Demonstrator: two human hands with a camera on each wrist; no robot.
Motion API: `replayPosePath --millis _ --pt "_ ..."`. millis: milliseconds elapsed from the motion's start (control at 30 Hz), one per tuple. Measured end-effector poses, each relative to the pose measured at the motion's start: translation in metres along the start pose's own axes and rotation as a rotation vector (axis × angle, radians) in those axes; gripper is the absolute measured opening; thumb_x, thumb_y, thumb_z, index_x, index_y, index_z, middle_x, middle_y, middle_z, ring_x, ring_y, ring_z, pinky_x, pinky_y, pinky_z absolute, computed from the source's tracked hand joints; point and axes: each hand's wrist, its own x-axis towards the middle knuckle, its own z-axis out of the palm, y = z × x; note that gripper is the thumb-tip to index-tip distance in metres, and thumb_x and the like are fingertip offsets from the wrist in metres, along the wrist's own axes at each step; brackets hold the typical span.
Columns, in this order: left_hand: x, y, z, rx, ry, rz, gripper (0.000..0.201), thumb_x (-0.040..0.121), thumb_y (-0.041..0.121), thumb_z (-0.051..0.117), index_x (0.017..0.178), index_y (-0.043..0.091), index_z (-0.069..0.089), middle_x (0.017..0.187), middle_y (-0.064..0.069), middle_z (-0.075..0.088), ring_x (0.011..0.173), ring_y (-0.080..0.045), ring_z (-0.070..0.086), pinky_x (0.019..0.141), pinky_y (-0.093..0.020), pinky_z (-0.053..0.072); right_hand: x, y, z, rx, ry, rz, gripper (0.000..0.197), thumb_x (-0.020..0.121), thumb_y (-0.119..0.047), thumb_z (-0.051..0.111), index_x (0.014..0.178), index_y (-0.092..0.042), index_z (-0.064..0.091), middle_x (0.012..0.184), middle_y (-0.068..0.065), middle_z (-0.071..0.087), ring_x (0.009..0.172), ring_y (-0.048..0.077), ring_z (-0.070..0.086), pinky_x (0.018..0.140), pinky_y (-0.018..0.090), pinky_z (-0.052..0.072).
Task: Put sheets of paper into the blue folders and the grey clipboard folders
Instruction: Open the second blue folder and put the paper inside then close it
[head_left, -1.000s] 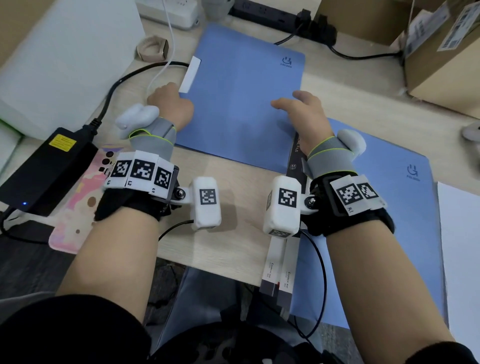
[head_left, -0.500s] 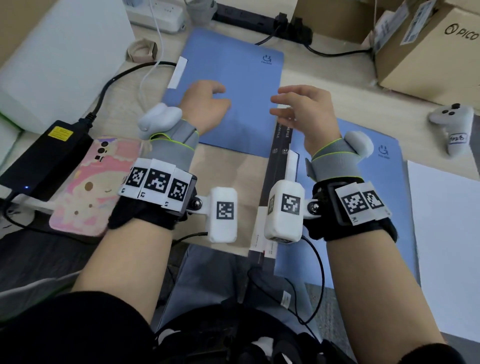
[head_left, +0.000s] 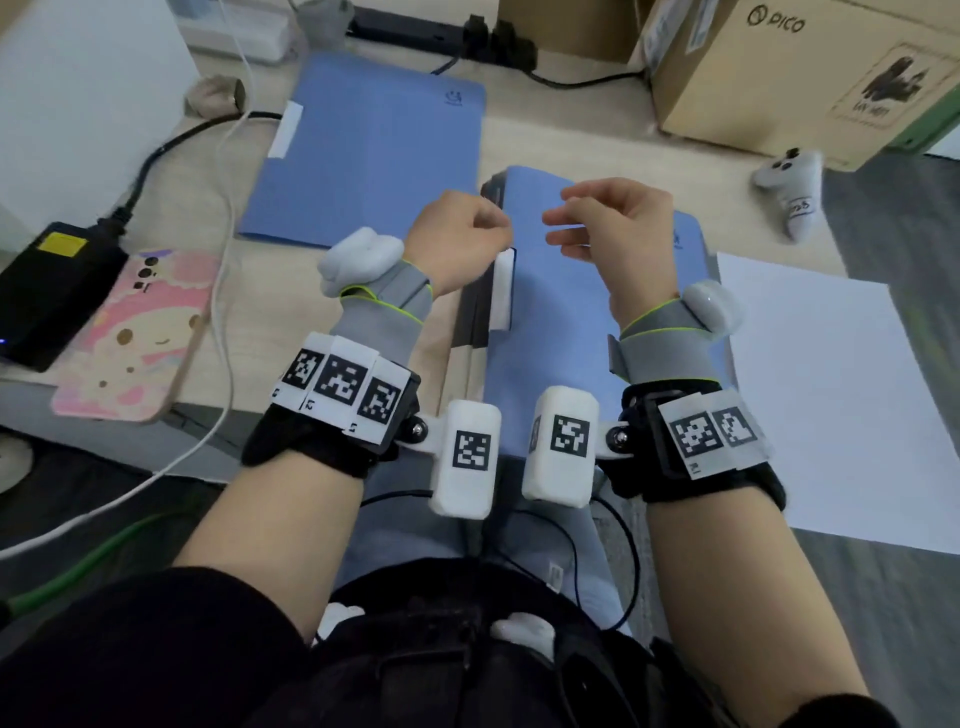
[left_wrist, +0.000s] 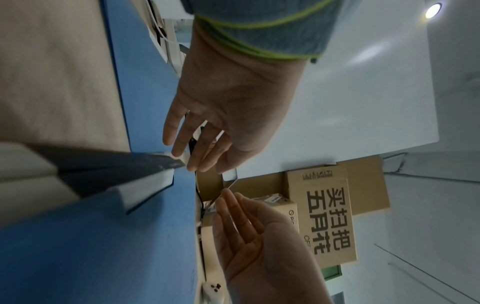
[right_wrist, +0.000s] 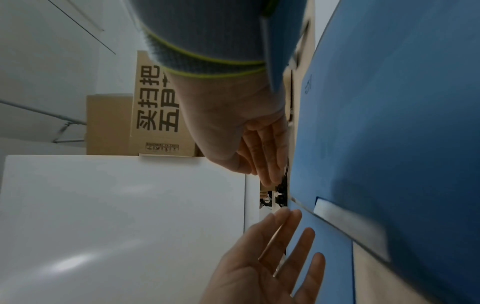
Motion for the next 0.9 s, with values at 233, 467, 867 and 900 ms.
replayPosePath --millis 233,467,867,900 --pt "-0.016 0.000 0.024 0.063 0.047 -0.059 0.034 0.081 0.028 0.056 0.108 0.011 0.066 0.116 -0.009 0.067 0.112 -0.026 0.059 0.095 -0.032 0.046 -0.013 0.024 -0.029 -0.159 0.171 -0.020 0.014 0.080 -0.003 0.055 0.087 -0.007 0.067 0.079 0.008 0.069 0.069 0.014 0.063 0.063 0.019 0.048" --pt "-0.019 -0.008 0.048 0.417 0.087 -0.121 0.034 0.085 0.023 0.053 0.101 -0.006 0.060 0.109 -0.026 0.063 0.111 -0.037 0.052 0.113 -0.040 0.023 -0.023 0.059 -0.068 -0.706 0.181 0.198 0.060 0.076 -0.026 0.065 0.133 -0.021 0.048 0.137 0.008 0.049 0.133 0.030 0.038 0.109 0.047 0.033" --pt "-0.023 0.002 0.054 -0.121 0.196 -0.122 0.024 0.081 0.015 0.060 0.100 0.018 0.045 0.105 -0.012 0.065 0.101 -0.031 0.061 0.085 -0.035 0.048 -0.026 0.064 -0.082 -0.818 0.107 0.294 0.078 0.067 -0.041 0.078 0.134 -0.020 0.042 0.145 0.004 0.035 0.134 0.029 0.027 0.104 0.041 0.028" --pt "-0.024 0.004 0.054 -0.188 0.183 -0.126 0.029 0.079 0.016 0.061 0.104 0.017 0.046 0.103 -0.012 0.066 0.098 -0.031 0.063 0.084 -0.037 0.052 -0.025 0.062 -0.084 -0.803 0.106 0.297 0.081 0.068 -0.041 0.079 0.136 -0.019 0.040 0.144 0.004 0.036 0.134 0.029 0.027 0.105 0.042 0.028"
